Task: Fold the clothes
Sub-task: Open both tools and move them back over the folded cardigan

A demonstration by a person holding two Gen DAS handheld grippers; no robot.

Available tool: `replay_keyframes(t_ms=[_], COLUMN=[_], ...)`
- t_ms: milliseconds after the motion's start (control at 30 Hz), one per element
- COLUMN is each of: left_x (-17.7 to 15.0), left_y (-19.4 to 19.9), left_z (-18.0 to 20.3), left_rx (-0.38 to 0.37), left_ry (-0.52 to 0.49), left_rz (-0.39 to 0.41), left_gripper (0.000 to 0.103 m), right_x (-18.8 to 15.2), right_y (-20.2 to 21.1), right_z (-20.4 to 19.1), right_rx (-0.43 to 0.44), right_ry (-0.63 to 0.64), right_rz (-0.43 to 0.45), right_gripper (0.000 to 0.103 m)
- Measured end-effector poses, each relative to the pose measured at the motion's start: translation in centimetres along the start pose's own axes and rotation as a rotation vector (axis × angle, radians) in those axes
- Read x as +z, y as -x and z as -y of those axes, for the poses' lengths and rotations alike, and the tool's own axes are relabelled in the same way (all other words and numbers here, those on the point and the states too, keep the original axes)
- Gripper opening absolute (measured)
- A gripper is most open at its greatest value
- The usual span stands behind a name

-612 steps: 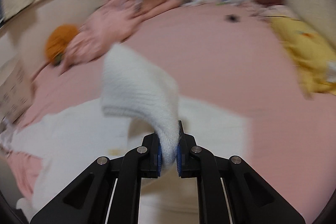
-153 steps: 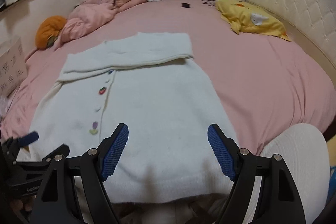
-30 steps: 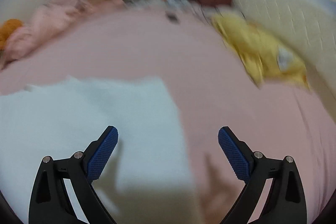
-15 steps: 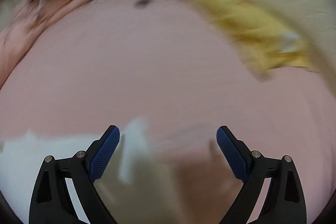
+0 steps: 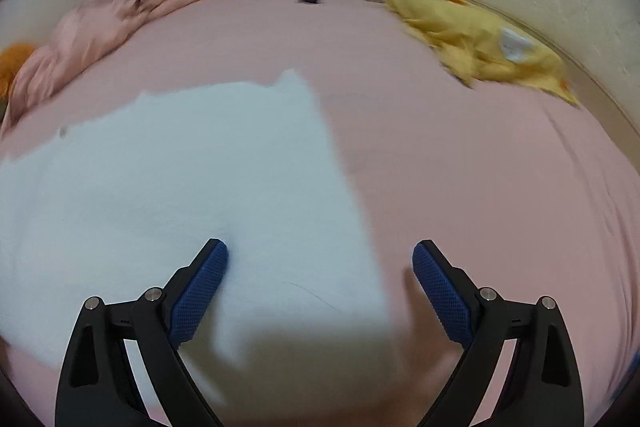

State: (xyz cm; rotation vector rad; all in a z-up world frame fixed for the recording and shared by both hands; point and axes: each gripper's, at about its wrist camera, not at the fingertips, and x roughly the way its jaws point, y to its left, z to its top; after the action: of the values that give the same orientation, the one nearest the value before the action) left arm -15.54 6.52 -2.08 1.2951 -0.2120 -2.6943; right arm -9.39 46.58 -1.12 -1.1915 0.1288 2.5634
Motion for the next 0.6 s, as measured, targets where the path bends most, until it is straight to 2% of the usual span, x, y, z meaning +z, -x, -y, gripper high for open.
replay_keyframes(t_ms=[100,133,167,267,300,333,367,400,433,467,500,567,600], left_x=[-1.3,-2.0,-2.8,-4.6,-5.1,-5.2,-5.2,-5.3,-5.4,-5.5,-5.7,-6.0,-6.1], left_y=[1.6,1.2,0.5,0.0,-0.1,0.4,1.1,1.3,1.3,1.2,1.2,1.1,1.1], left_z=[-0.7,-0.8,-0.9,-3.4,-4.4,-5.2,-6.0,-5.8,-5.2,-4.6,-3.9,-2.7,-2.1], left_rx=[-0.096,-0.100,-0.091,-0.061,-0.051,-0.032,-0.010,0.014,0.038,0.062,0.086,0.134,0.158], left_ry=[0.024,0.016,0.001,0.049,0.068,0.094,0.122,0.103,0.066,0.028,-0.009,-0.083,-0.121], left_rz=[0.007,-0.020,-0.056,-0.089,-0.098,-0.094,-0.085,-0.083,-0.082,-0.081,-0.081,-0.079,-0.079], left_gripper=[0.102,0.102,0.103,0.103,0.103,0.103,0.102,0.101,0.101,0.101,0.101,0.101,0.101], right_x=[-1.5,-2.4,-3.0,-5.0,-4.8,-4.4,-4.0,-3.8,-4.0,-4.5,-5.2,-6.3,-6.5], right_y=[2.9,3.3,2.5,0.2,0.3,0.8,1.7,2.4,3.5,4.3,4.0,2.1,2.0], right_z=[-2.3,-3.7,-4.1,-5.2,-3.9,-3.0,-3.0,-3.2,-3.9,-4.9,-5.8,-6.0,-5.3], right_rx=[0.162,0.207,0.204,0.189,0.212,0.159,-0.033,-0.087,-0.038,0.076,0.147,0.142,0.153], right_ry=[0.136,0.216,0.241,0.311,0.228,0.177,0.177,0.197,0.230,0.275,0.308,0.304,0.261], right_rz=[0.091,0.108,0.066,-0.064,-0.075,-0.065,-0.040,-0.009,0.033,0.046,0.003,-0.112,-0.119], right_gripper=[0.094,0.095,0.095,0.094,0.092,0.090,0.090,0.090,0.090,0.090,0.090,0.090,0.090])
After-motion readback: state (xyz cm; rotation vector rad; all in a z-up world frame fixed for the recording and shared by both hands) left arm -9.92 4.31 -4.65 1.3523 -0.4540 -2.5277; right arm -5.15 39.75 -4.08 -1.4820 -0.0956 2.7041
